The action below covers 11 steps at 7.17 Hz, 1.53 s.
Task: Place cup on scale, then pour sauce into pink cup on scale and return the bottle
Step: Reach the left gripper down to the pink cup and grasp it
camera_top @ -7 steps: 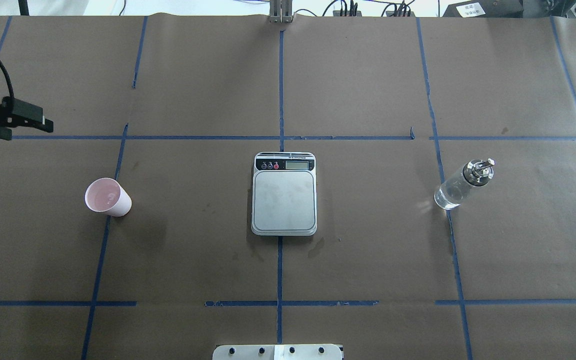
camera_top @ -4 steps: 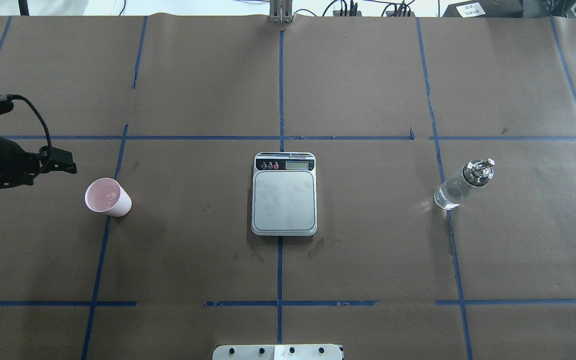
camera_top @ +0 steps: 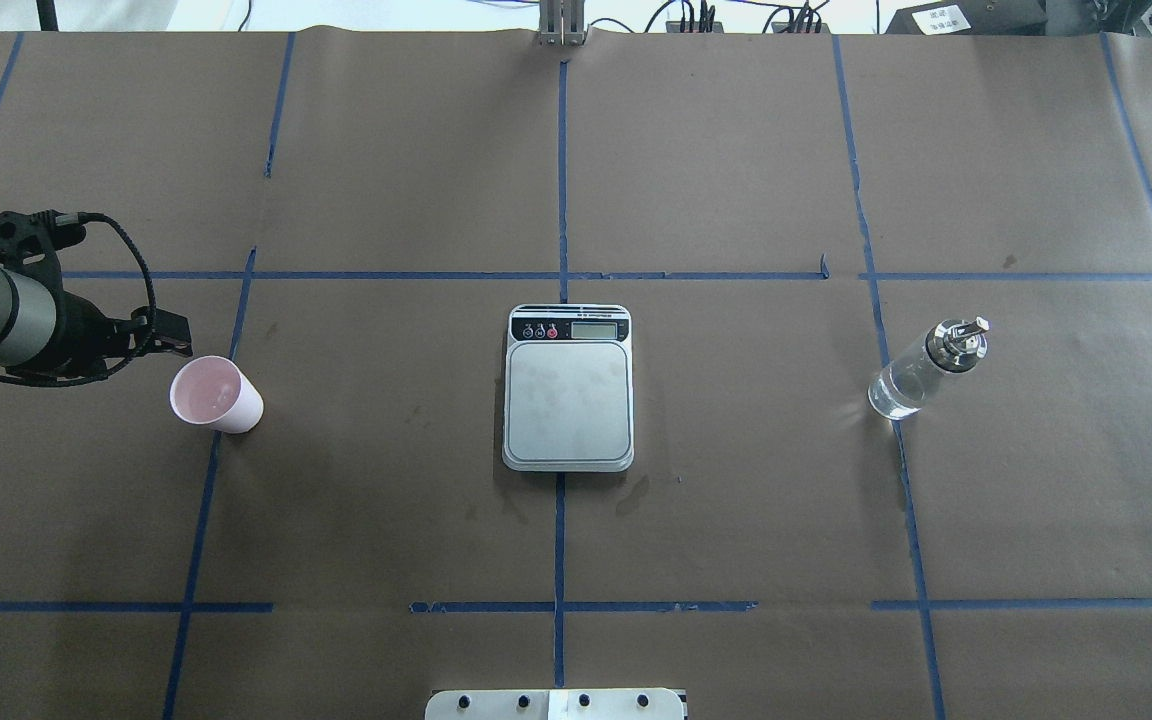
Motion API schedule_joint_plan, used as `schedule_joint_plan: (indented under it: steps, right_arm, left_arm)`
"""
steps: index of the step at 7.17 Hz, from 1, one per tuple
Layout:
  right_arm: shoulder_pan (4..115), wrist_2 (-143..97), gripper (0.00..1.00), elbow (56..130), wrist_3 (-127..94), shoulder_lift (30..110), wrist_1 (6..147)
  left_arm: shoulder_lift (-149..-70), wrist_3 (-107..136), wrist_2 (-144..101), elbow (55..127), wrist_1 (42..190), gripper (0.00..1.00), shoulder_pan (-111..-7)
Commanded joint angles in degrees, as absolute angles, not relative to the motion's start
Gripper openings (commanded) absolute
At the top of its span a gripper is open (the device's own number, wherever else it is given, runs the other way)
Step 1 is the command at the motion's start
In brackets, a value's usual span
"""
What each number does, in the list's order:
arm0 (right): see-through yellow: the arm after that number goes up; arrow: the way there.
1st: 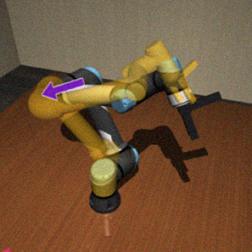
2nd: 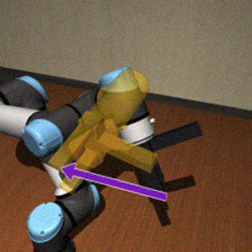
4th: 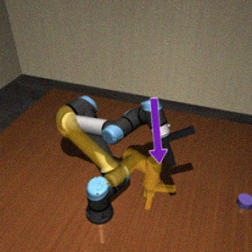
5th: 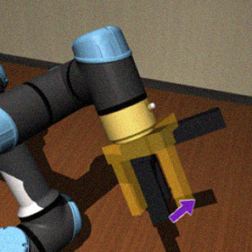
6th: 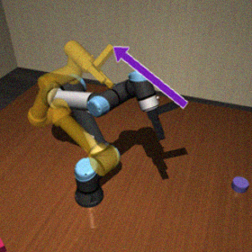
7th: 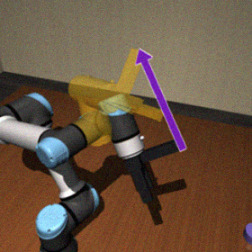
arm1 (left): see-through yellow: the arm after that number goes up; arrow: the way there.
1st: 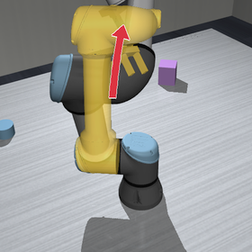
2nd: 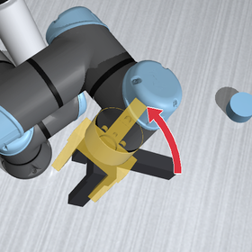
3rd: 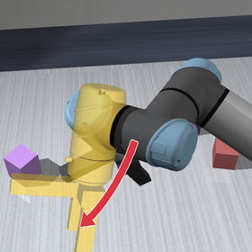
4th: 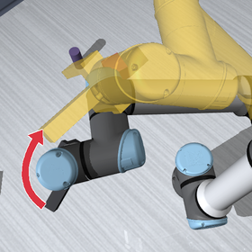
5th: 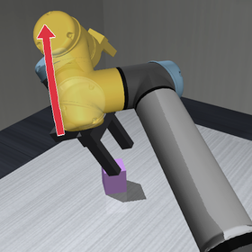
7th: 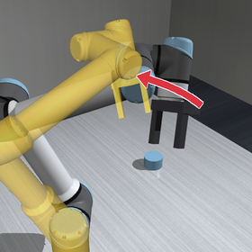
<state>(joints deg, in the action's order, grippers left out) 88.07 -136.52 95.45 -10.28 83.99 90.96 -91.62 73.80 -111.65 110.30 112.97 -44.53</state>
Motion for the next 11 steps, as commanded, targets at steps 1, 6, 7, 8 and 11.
schedule_joint_plan:
  steps: [1, 6, 7, 8, 11]
  right_arm:
    - [88.07, -137.28, 1.0, 95.54, -10.28, 83.85, 90.97]
    - [88.07, -137.46, 1.0, 97.12, -10.37, 83.94, 91.41]
    - [88.07, -137.46, 1.0, 97.21, -10.37, 83.94, 91.41]
    - [88.07, -137.46, 1.0, 97.21, -10.37, 83.94, 91.41]
    - [88.07, -137.55, 1.0, 97.56, -10.46, 83.85, 91.58]
  left_arm:
    - [-92.72, 73.83, -111.8, 108.99, 112.94, 1.0, -43.34]
    - [-93.08, 73.74, -111.88, 108.46, 113.03, 0.97, -41.14]
    - [-92.99, 73.83, -111.88, 108.37, 112.94, 0.83, -40.96]
    - [-92.99, 73.83, -111.88, 108.28, 112.85, 0.61, -40.78]
    - [-92.99, 74.09, -111.88, 108.28, 112.59, 0.0, -40.69]
